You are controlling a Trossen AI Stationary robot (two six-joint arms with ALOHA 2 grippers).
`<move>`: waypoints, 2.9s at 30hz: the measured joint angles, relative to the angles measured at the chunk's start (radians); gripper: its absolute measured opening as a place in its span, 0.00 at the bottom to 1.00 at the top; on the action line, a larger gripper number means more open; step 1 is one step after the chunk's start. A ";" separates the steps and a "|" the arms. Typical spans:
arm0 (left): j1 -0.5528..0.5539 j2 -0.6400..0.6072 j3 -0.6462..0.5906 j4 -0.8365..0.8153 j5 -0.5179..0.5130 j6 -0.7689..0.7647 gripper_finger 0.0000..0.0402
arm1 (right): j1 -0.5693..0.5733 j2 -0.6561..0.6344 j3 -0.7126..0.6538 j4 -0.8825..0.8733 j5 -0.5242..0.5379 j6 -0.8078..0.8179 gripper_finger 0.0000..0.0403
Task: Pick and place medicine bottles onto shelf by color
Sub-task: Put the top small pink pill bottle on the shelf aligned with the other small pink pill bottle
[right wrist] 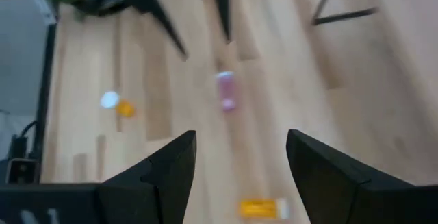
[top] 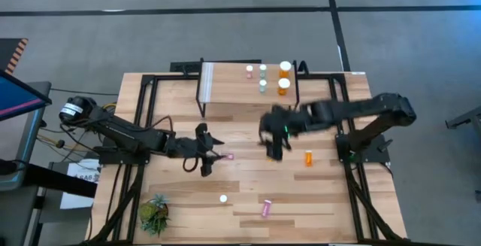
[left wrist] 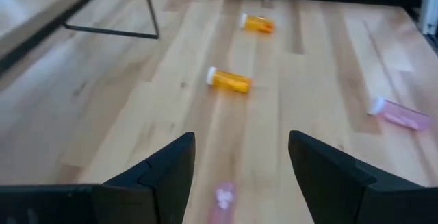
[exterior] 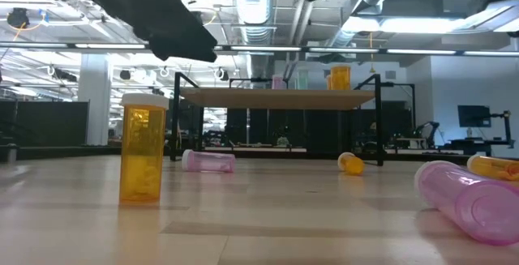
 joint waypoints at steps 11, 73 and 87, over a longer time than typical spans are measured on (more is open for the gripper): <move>-0.168 0.001 0.000 -0.051 -0.190 -0.101 0.56 | 0.387 -0.009 -0.373 0.466 0.391 0.234 0.62; -0.028 0.048 -0.360 0.360 0.038 0.119 0.56 | 0.325 0.205 -0.458 0.802 0.364 0.166 0.62; 0.013 0.048 -0.359 0.363 0.106 0.122 0.56 | 0.312 0.205 -0.458 0.812 0.365 0.161 0.62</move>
